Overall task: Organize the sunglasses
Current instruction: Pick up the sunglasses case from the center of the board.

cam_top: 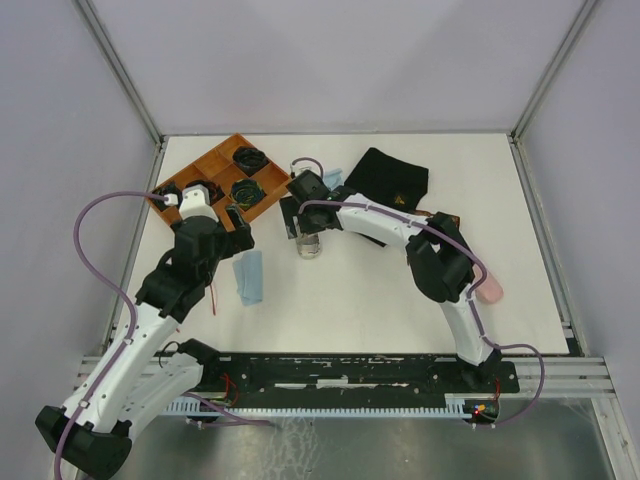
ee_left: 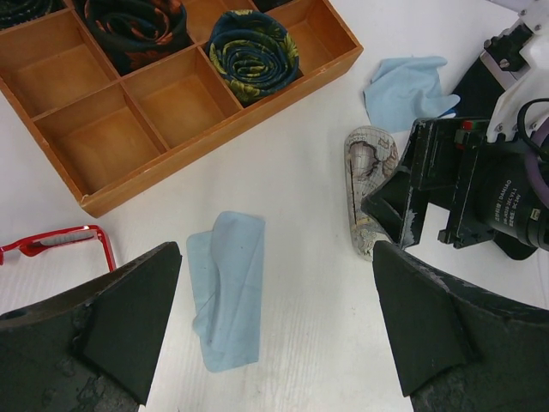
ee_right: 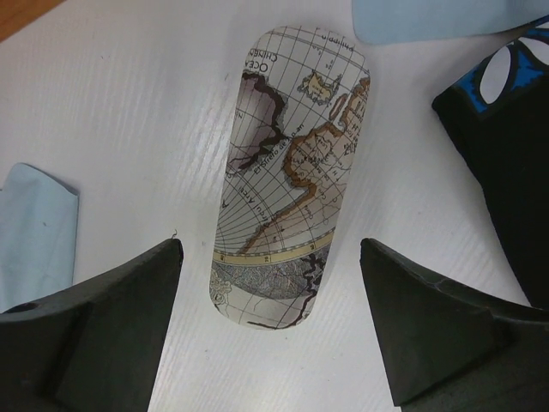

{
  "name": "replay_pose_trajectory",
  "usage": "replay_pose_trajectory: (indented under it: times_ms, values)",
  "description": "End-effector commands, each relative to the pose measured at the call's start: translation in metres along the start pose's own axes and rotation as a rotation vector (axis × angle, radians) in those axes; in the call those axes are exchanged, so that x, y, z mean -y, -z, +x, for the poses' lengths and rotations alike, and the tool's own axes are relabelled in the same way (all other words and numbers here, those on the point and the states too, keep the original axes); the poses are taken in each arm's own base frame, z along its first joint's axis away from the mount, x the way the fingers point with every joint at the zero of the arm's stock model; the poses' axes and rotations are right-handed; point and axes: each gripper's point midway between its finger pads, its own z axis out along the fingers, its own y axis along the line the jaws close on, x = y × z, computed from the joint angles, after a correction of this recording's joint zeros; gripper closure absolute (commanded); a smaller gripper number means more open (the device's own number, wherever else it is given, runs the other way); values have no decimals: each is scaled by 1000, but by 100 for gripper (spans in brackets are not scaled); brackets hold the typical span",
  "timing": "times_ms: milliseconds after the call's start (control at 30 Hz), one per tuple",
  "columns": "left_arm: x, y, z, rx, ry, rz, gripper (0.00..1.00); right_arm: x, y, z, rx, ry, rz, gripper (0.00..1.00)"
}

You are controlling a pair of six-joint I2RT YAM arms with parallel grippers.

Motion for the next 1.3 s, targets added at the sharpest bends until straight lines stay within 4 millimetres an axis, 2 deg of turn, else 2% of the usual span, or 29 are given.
replay_pose_trajectory:
  times_ms: [0, 300, 667, 1067, 1167, 1267]
  values:
    - [-2, 2, -7, 28, -32, 2, 0, -1, -1, -23, 45, 26, -10, 7]
    - [-3, 11, -13, 72, -17, 28, 0, 1, -19, -22, -6, 0, -20, 10]
    - [-1, 13, -14, 83, -17, 48, 0, 5, -27, -20, -28, -5, -16, 16]
    - [-1, 12, -14, 80, -19, 43, 0, 4, -38, -11, -71, -22, -45, 17]
    - [0, 11, -14, 77, -21, 44, 0, 5, -38, -10, -72, -19, -42, 22]
    - [0, 11, -14, 78, -19, 44, 0, 6, -36, -12, -66, -16, -41, 34]
